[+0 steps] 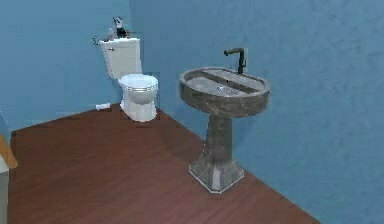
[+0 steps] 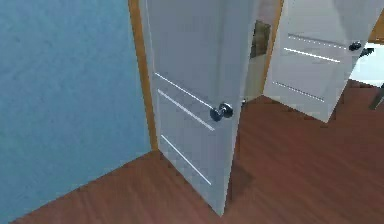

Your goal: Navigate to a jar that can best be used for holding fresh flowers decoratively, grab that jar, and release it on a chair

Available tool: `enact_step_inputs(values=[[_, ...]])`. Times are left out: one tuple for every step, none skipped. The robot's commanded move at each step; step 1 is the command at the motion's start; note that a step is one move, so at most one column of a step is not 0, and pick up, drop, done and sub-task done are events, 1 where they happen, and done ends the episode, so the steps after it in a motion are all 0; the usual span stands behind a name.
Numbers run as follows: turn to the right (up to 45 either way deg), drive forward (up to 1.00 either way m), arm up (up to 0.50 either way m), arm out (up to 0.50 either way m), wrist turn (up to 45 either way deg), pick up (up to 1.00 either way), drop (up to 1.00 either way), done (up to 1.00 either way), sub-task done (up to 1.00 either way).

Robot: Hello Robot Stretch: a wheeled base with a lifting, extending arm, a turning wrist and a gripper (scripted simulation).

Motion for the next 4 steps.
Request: enact_step_inputs(values=[[45.0, 0.00, 0.00, 0.00, 0.0, 0.00, 0.00, 0.00, 0.00], [6.0, 0.00, 0.00, 0.00, 0.0, 0.00, 0.00, 0.00, 0.00], [0.0, 0.05, 0.00, 0.00, 0.0, 0.00, 0.00, 0.00, 0.00], [-45.0, 0.00, 0.00, 0.00, 0.0, 0.00, 0.00, 0.00, 0.00]])
